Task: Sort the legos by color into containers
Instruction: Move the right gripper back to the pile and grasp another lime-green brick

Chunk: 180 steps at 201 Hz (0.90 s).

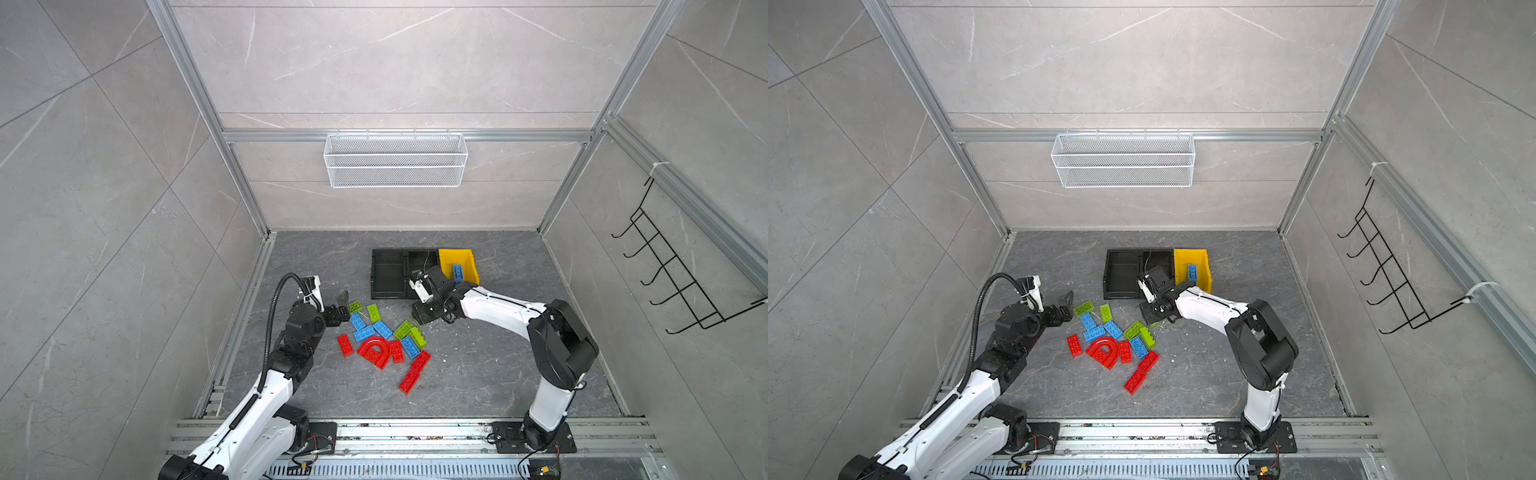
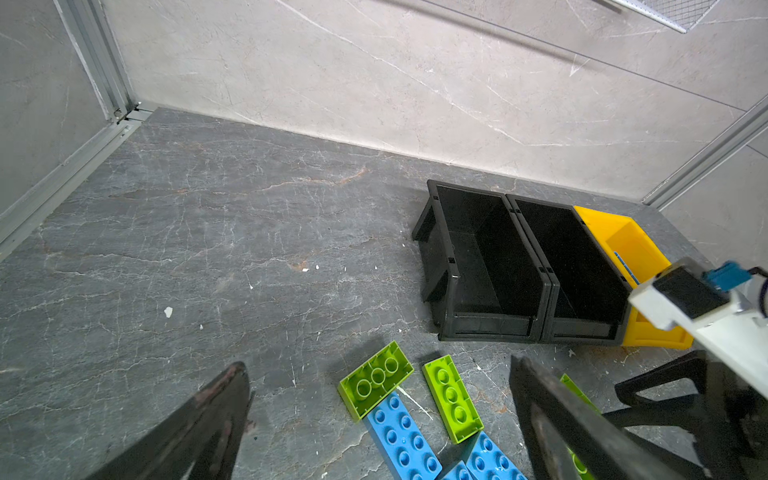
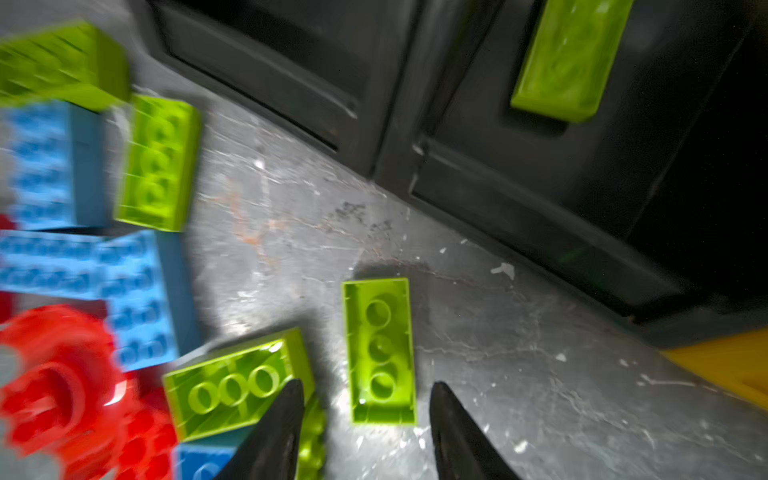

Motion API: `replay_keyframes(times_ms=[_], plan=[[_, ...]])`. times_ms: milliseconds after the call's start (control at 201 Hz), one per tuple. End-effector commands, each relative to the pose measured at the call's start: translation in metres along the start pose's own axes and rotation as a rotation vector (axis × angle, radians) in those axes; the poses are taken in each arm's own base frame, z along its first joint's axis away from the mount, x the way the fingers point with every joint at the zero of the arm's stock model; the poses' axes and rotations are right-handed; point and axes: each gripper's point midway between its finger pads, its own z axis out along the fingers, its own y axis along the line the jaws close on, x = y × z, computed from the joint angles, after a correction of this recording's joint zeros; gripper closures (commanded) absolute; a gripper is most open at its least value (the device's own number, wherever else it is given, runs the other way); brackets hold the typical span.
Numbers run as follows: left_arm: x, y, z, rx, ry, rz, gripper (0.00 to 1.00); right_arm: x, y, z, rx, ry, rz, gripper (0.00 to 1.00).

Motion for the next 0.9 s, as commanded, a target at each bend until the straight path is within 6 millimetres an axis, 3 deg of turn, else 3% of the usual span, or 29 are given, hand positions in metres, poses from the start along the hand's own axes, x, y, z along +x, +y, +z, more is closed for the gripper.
replay_keyframes(times_ms=[0,478,672,891], plan=[[-0.006,-0.002,0.0,0.009,-0.025,-0.011,0.0,-0.003,-0.005,0.009,0.038,0.004,-0.015,0.49],[-0.004,0.002,0.002,-0.012,-0.023,-0.005,0.0,0.013,-0.026,0.031,0.138,0.056,0.046,0.55],[-0.004,0.003,0.002,-0.019,-0.023,0.0,0.0,0.016,-0.025,0.014,0.103,0.024,0.092,0.65],[-0.005,0.002,0.001,-0.013,-0.027,-0.005,0.0,0.034,-0.021,-0.011,0.064,-0.013,0.154,0.66]])
